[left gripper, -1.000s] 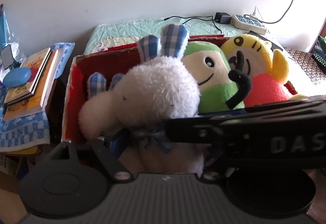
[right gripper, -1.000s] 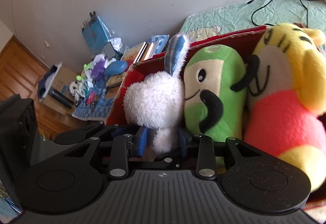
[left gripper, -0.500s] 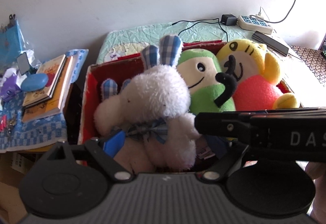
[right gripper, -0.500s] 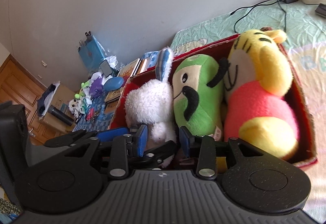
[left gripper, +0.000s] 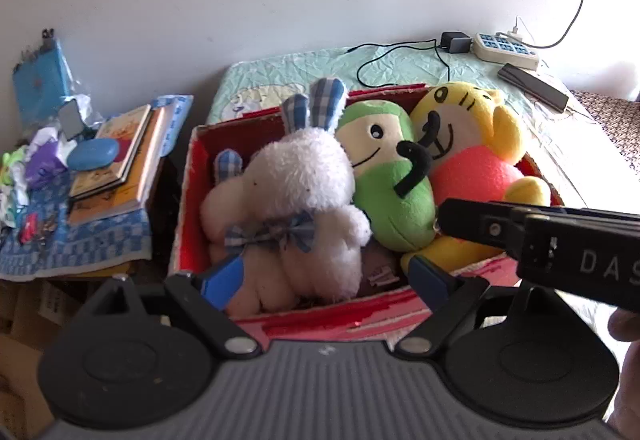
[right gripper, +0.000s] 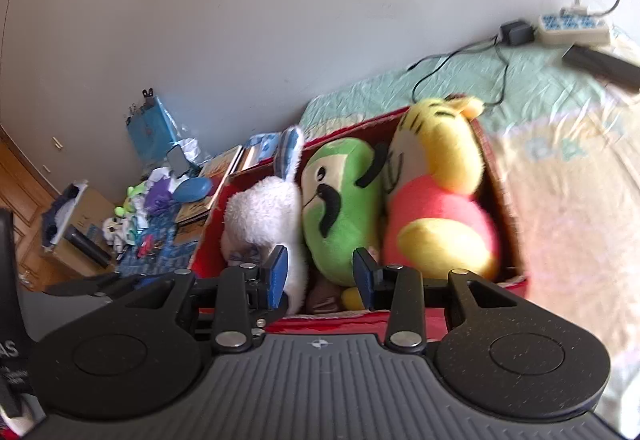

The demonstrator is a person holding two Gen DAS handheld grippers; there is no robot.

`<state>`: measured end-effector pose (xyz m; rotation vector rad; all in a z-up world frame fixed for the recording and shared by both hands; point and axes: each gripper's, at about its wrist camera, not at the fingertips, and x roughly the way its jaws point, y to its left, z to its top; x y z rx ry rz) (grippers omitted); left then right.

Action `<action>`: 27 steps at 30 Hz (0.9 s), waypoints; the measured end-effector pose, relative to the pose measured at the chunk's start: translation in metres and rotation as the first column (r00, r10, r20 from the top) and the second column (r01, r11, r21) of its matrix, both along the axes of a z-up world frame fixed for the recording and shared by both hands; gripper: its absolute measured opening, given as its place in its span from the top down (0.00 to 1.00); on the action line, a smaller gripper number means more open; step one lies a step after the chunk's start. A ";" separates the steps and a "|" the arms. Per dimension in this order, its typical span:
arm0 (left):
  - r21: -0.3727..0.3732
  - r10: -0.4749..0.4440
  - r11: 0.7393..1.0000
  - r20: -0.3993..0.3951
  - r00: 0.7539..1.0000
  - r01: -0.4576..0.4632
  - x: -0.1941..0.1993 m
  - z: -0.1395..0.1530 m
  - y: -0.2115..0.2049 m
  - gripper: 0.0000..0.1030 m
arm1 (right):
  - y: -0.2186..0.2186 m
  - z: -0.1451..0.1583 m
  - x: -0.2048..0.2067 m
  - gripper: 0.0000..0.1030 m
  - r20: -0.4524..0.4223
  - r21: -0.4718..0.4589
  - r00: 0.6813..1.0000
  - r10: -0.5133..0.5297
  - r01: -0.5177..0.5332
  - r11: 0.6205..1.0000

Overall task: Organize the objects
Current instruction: 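Open the right tool and withdraw it from the box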

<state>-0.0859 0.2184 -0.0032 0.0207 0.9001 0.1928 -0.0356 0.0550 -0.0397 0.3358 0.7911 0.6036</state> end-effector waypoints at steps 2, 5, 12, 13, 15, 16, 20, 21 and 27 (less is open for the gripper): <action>0.003 0.011 1.000 -0.008 1.000 -0.011 -0.004 0.003 -0.006 0.12 | -0.006 0.001 -0.002 0.62 -0.005 0.002 1.000 -0.002 0.002 1.000; 0.013 0.033 0.999 -0.011 0.999 -0.033 -0.010 0.006 -0.014 0.12 | -0.014 0.002 -0.006 0.62 -0.003 -0.005 1.000 0.001 -0.001 1.000; 0.015 0.083 0.996 -0.051 0.995 -0.082 -0.015 0.002 -0.043 0.12 | -0.039 0.005 -0.014 0.62 0.003 -0.034 1.000 0.013 -0.012 0.999; 0.012 0.078 0.997 -0.055 0.995 -0.078 -0.015 0.001 -0.049 0.12 | -0.045 0.005 -0.015 0.62 0.002 -0.037 1.000 0.010 -0.010 0.999; 0.017 0.073 0.997 -0.062 0.995 -0.072 -0.014 -0.003 -0.065 0.12 | -0.057 0.003 -0.016 0.62 -0.007 -0.060 1.000 -0.004 0.003 0.998; 0.012 0.070 0.998 -0.069 0.995 -0.069 -0.012 -0.005 -0.073 0.12 | -0.063 0.002 -0.016 0.62 -0.011 -0.071 1.000 -0.011 0.010 0.997; -0.011 0.035 0.999 -0.100 0.994 -0.036 -0.006 -0.016 -0.104 0.09 | -0.092 -0.005 -0.014 0.62 -0.042 -0.089 0.998 -0.051 0.047 0.995; -0.014 0.023 1.000 -0.103 0.994 -0.024 -0.004 -0.018 -0.111 0.08 | -0.100 -0.008 -0.014 0.62 -0.051 -0.089 0.997 -0.061 0.056 0.994; -0.014 -0.009 1.000 -0.122 0.992 0.007 0.007 -0.030 -0.152 0.06 | -0.138 -0.020 -0.014 0.55 -0.070 -0.134 0.990 -0.124 0.114 0.984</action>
